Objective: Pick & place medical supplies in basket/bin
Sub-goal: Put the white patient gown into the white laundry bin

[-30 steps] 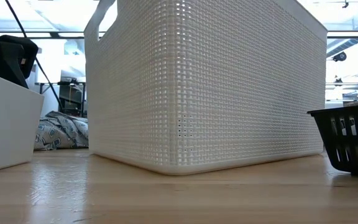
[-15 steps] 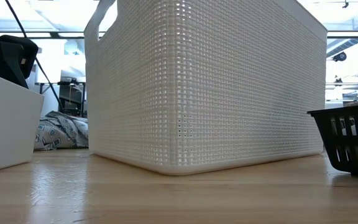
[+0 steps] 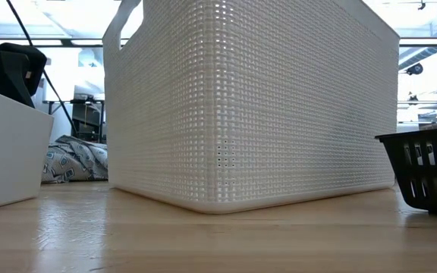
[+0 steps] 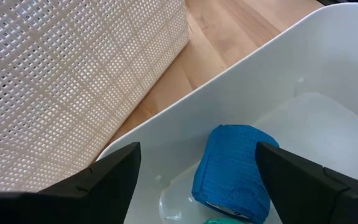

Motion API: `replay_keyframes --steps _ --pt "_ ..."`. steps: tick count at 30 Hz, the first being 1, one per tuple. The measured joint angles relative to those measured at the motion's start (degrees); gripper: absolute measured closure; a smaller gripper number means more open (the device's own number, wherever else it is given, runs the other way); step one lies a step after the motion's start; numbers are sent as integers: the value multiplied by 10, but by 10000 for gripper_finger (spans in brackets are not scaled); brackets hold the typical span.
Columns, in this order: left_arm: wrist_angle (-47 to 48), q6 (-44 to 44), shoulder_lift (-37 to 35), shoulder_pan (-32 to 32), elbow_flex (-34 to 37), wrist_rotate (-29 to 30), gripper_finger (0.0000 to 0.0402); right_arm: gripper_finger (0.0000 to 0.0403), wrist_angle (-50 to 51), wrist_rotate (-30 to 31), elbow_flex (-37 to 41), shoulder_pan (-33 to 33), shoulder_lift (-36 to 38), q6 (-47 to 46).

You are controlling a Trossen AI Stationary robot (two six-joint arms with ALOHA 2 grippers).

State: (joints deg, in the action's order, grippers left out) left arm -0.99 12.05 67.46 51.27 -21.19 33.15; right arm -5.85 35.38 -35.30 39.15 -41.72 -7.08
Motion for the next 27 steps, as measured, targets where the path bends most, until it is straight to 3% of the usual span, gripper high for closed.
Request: replay_keyframes --steps 11,20,27 --pt "0 0 0 0 0 0 80 35 -169 -49 145 30 11 -18" --pt "0 0 0 0 0 0 80 35 -235 -292 200 45 20 32" --pt "0 0 0 0 0 0 80 35 -236 -311 206 45 14 28"
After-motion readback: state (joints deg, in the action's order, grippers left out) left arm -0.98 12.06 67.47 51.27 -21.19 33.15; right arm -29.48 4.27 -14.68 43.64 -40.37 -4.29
